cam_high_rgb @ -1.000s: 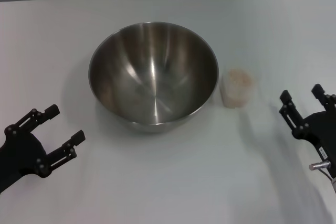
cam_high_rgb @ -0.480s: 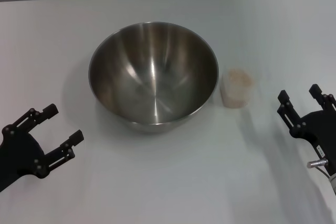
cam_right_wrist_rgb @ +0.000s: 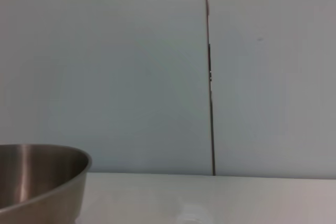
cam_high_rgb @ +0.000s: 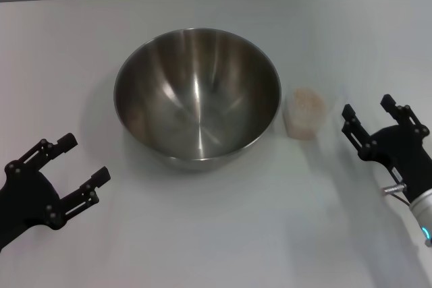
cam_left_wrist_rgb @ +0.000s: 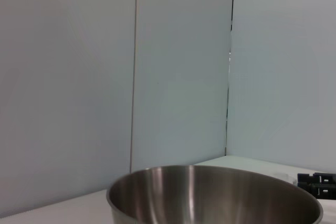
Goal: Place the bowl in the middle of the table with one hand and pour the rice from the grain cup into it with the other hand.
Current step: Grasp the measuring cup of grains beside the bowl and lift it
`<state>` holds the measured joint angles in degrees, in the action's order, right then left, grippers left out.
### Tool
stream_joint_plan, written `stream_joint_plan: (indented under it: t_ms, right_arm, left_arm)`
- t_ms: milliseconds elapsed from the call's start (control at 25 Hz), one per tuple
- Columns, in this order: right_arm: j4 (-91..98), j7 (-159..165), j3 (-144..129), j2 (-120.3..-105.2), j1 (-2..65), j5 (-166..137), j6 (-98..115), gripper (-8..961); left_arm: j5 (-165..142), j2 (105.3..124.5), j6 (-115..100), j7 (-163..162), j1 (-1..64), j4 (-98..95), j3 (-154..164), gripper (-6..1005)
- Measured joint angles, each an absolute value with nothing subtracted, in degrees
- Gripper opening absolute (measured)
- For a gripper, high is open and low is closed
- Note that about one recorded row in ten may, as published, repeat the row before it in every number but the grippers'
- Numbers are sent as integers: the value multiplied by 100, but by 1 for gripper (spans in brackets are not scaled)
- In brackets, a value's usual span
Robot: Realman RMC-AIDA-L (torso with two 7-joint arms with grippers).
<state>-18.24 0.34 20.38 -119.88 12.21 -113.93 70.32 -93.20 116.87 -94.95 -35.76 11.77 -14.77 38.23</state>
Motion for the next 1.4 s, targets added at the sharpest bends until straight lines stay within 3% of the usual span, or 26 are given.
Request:
stream_joint_plan:
  t_ms: [680,1400]
  right_arm:
    - [-1647,43,2263,-11992,1822,-11320,6494,723]
    - [-1617,53,2276,-11989,1887,-11320,6468,679]
  left_arm:
    - [-9316,11717,-9534,-3601,1206,-1475,3546,797]
    - [-9307,11724,-9548,-3604,1257,-1465,3463,797]
